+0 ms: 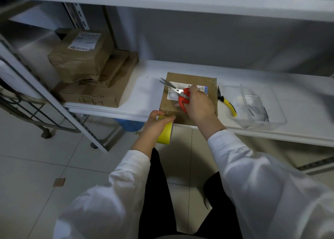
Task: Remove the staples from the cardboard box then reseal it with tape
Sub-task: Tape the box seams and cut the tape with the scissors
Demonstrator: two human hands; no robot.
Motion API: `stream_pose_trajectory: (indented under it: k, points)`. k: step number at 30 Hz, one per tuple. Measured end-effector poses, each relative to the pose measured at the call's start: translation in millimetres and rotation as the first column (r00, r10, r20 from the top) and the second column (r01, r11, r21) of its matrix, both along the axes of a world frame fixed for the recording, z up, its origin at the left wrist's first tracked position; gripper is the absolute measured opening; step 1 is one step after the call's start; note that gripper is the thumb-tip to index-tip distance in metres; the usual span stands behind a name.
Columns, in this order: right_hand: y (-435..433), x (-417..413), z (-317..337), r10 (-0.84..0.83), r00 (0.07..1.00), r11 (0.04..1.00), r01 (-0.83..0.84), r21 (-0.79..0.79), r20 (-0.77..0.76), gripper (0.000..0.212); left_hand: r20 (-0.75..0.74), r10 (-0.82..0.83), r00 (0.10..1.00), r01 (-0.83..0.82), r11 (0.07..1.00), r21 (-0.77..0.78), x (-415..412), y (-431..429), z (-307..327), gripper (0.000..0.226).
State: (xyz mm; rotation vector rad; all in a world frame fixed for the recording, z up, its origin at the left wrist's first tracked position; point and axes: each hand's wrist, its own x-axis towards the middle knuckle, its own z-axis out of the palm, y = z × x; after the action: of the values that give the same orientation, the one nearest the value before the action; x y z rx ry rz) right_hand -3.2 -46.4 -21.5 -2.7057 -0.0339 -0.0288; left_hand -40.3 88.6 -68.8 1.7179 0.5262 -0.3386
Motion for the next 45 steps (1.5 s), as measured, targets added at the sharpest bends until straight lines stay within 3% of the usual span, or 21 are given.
stream_pose_trajectory:
  k: [5, 9, 15, 21, 25, 27, 30, 31, 36, 41, 45]
  points:
    - [20.3, 0.7, 0.9, 0.124, 0.992, 0.988, -0.126, 0.089, 0.029, 0.039, 0.084, -0.002, 0.996, 0.003, 1.0, -0.015, -0.6, -3.4, 1.6, 0.037]
    - [28.4, 1.9, -9.2, 0.182, 0.983, 0.983, -0.181, -0.017, 0.023, 0.034, 0.118, -0.105, 0.987, 0.121, 0.983, -0.139, -7.4, -0.3, -2.2, 0.058]
    - [28.2, 4.1, -5.1, 0.199, 0.98, 0.977, -0.196, -0.085, 0.031, 0.035, 0.147, -0.136, 0.98, 0.154, 0.981, -0.121, -6.7, 7.4, -6.8, 0.072]
    - [28.1, 5.0, -5.3, 0.214, 0.977, 0.972, -0.212, -0.103, 0.008, 0.039, 0.015, -0.074, 0.997, 0.075, 0.986, -0.147, -9.6, 6.1, -15.5, 0.038]
    - [28.6, 4.7, -4.9, 0.21, 0.978, 0.972, -0.207, -0.11, 0.013, 0.038, -0.059, -0.013, 0.998, 0.002, 0.984, -0.178, -7.0, 2.4, -19.9, 0.038]
    - [28.7, 4.5, -4.4, 0.209, 0.978, 0.973, -0.208, -0.103, 0.007, 0.039, -0.089, 0.01, 0.996, -0.025, 0.985, -0.172, -8.4, -1.0, -16.7, 0.048]
    - [27.2, 4.5, -4.2, 0.201, 0.979, 0.975, -0.201, -0.095, -0.009, 0.042, -0.077, 0.028, 0.997, -0.031, 0.999, -0.042, -13.2, -1.5, -20.9, 0.095]
    - [26.8, 4.4, -3.2, 0.2, 0.98, 0.976, -0.2, -0.088, -0.009, 0.043, -0.044, 0.039, 0.998, -0.039, 0.999, -0.005, -16.2, -0.9, -21.2, 0.096]
    - [27.5, 3.5, -2.4, 0.183, 0.983, 0.98, -0.181, -0.082, 0.007, 0.04, 0.1, 0.012, 0.995, -0.018, 0.998, 0.063, -19.6, 1.7, -22.8, 0.05]
    - [29.8, 3.9, -3.3, 0.165, 0.986, 0.981, -0.163, -0.106, 0.01, 0.038, 0.058, -0.045, 0.997, 0.038, 0.993, 0.11, -8.6, -2.7, -13.5, 0.039]
    - [34.6, 3.3, -10.9, 0.155, 0.986, 0.976, -0.143, -0.166, 0.065, 0.039, 0.037, 0.005, 0.999, -0.009, 0.994, 0.112, -5.6, -4.2, -18.9, 0.036]
